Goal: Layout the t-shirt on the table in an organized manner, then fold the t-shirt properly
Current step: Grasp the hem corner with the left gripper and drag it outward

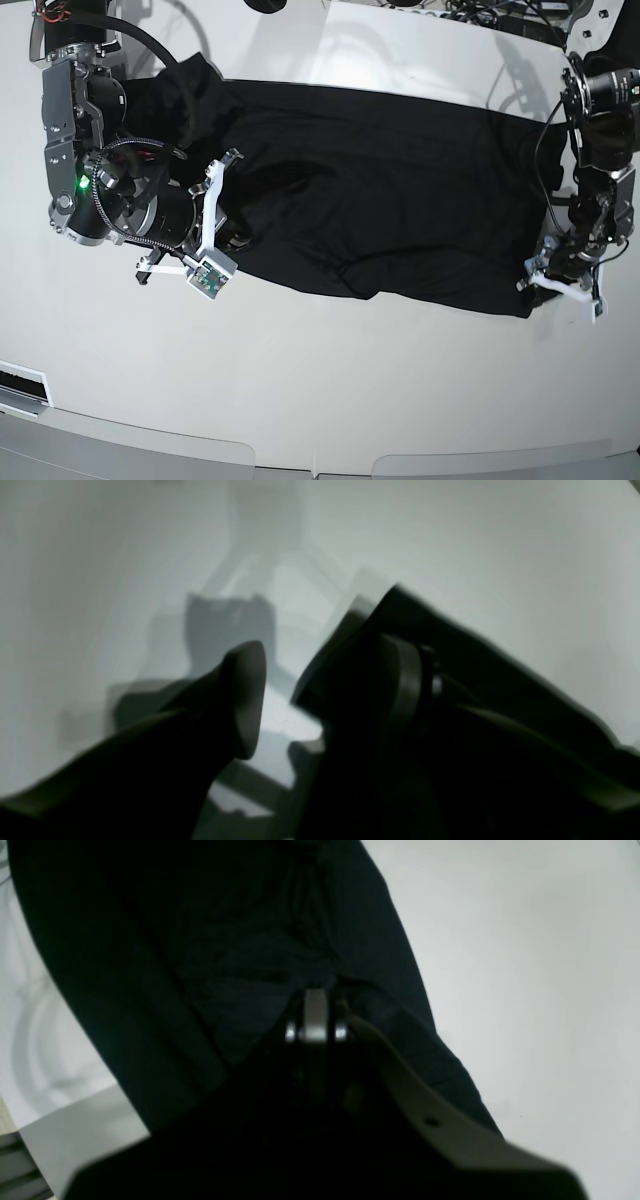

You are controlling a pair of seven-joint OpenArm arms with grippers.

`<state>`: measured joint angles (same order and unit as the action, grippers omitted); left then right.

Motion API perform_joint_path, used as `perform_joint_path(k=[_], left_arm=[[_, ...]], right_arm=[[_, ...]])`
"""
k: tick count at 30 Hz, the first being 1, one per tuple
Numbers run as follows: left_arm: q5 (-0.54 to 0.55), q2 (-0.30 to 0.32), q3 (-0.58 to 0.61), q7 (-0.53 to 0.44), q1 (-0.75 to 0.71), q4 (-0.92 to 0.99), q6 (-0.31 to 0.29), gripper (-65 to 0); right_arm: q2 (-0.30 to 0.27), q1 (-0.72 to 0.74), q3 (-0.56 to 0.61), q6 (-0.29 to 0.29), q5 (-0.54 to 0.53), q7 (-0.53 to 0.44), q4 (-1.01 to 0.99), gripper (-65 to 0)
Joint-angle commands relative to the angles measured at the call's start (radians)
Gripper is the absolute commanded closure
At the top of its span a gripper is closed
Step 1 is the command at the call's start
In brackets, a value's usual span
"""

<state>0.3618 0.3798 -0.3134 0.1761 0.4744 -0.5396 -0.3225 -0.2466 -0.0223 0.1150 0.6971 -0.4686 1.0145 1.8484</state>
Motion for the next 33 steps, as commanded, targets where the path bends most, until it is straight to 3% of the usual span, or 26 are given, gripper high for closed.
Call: perform_joint_path(k=[1, 11, 13, 15, 16, 19, 26, 27, 31, 33], left_arm=[[0.013, 0.013, -0.001, -0.017, 0.026, -0.014, -0.008, -33.5], [-0.017, -0.048, -0.001, -0.019, 0.019, -0.014, -0.006, -31.2], [-0.018, -0.053, -0.001, -0.018, 0.019, -0.014, 0.011, -22.3], [-0.017, -0.056, -0.001, -0.018, 0.020, -0.014, 0.069, -4.8], [-0.014, -0.055, -0.001, -0.018, 0.021, -0.014, 0.086, 0.0], [-0.011, -0.051, -0.001, -0.011, 0.023, -0.016, 0.071, 0.0], [0.020, -0.044, -0.001, -0.010, 0.022, -0.058, -0.131, 0.0], [0.019, -0.044, -0.001, -0.010, 0.022, -0.060, -0.156, -2.2], [0.010, -0.045, -0.001, -0.011, 0.019, -0.060, -0.188, -26.2], [0.013, -0.045, -0.001, -0.010, 0.019, -0.060, -0.138, -26.1]], right_arm=[[-0.006, 0.016, -0.005, 0.001, -0.014, -0.018, 0.016, 0.0], [-0.006, 0.016, -0.005, 0.001, -0.014, -0.008, 0.016, 0.0], [-0.006, 0.016, -0.005, 0.001, -0.014, -0.006, 0.016, 0.0], [-0.006, 0.016, -0.005, 0.001, -0.014, -0.007, 0.016, 0.0], [-0.006, 0.016, -0.005, 0.001, -0.014, -0.007, 0.016, 0.0], [-0.006, 0.016, -0.005, 0.001, -0.022, -0.007, 0.016, 0.0], [-0.006, 0.016, -0.005, 0.001, -0.040, -0.007, 0.016, 0.0], [-0.006, 0.016, -0.005, 0.001, -0.040, -0.007, 0.016, 0.0], [-0.006, 0.016, -0.005, 0.001, -0.040, -0.007, 0.016, 0.0], [-0.006, 0.016, -0.005, 0.001, -0.040, -0.007, 0.016, 0.0]])
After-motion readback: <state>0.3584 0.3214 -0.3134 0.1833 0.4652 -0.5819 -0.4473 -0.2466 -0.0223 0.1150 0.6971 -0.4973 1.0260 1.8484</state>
